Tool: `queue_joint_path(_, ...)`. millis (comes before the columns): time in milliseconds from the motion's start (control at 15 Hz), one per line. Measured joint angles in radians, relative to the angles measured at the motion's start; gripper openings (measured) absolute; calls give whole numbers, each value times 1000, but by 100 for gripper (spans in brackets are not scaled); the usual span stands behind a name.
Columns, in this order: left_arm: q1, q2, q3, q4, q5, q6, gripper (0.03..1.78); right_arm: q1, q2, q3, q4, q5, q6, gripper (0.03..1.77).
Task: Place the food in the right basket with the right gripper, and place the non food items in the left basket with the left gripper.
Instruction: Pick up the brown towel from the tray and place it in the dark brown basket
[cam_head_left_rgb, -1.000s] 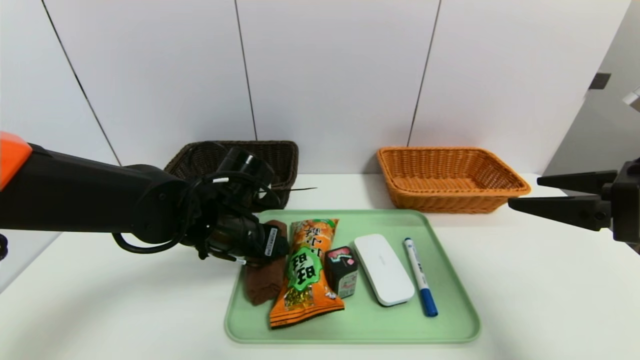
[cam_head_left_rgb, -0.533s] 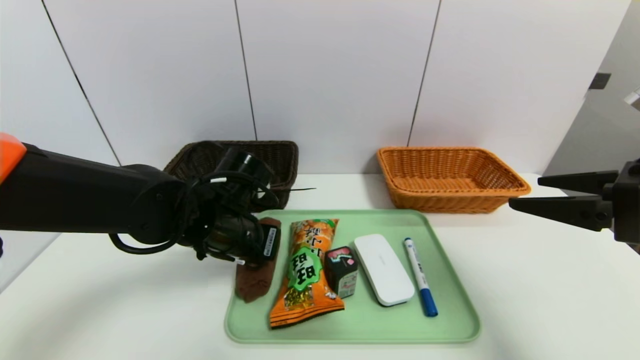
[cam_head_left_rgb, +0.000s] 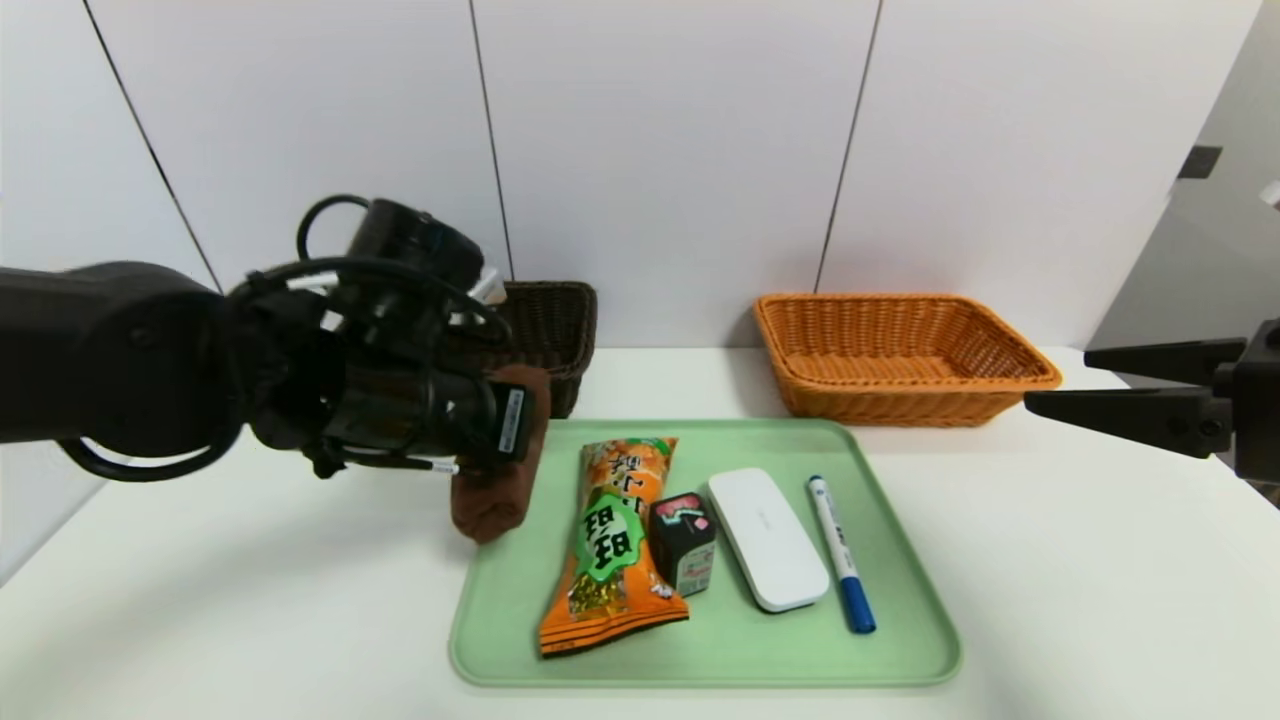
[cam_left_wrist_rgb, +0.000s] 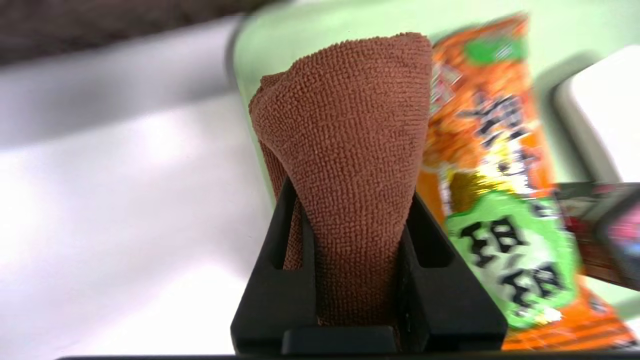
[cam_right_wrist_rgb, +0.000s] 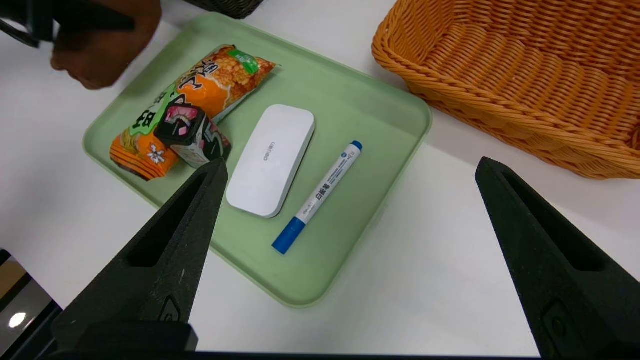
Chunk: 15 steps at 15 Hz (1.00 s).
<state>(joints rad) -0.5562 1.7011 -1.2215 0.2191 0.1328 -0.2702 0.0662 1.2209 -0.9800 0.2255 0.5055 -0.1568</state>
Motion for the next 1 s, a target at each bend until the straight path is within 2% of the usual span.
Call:
queue_joint_path(400, 122, -55, -295, 110, -9, 156, 43, 0, -5, 0, -2, -1, 0, 171)
queue_joint_path(600, 210, 24, -448, 153, -11, 226, 43, 0, -5, 2, -3, -1, 0, 171)
queue_joint_path(800, 292, 137, -567, 159, -11, 237, 43, 0, -5, 9, -4, -2, -1, 171)
queue_joint_path(1000, 352, 242, -616, 155, -13, 236, 43, 0, -8, 15, -9, -4, 0, 171)
